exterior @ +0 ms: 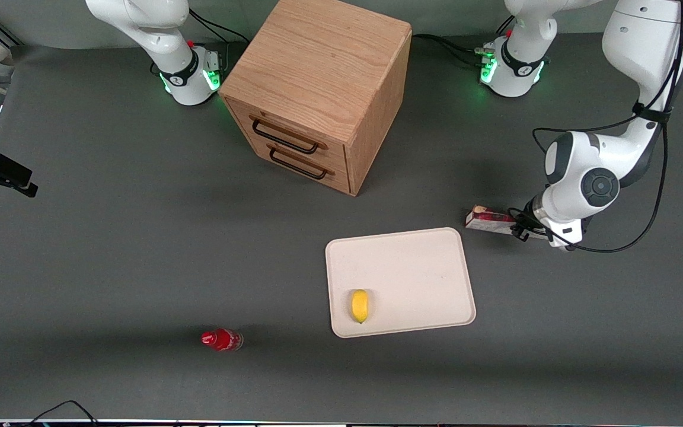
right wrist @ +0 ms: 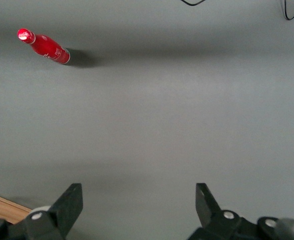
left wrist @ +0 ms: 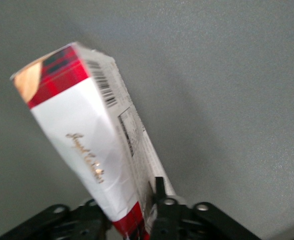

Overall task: Place red cookie box on tray
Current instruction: 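Close the left gripper on the cookie box's white end and lift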

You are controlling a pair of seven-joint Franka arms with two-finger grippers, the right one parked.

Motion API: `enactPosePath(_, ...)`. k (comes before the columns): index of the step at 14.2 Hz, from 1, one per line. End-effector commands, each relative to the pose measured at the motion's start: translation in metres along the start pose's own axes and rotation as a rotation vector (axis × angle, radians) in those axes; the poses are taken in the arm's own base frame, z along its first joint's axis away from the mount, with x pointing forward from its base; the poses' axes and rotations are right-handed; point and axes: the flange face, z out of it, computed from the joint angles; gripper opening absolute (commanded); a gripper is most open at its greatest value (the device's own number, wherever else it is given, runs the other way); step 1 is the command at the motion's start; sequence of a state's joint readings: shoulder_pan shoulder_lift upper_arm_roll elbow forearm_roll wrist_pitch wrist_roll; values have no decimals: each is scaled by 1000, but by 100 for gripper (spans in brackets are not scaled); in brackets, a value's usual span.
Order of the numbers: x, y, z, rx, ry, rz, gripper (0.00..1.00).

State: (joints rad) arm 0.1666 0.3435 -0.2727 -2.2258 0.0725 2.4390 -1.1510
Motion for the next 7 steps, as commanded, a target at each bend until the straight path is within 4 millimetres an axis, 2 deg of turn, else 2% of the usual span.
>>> enactPosePath(1,-2,0,-10,6,22,-9,0)
enactPosePath(2,-1,2,-15,11,24,-3,0)
enactPosePath(4,6,16,-42,22,26,2,0)
enactPosePath(7,5,57,-123,43,23,62,0)
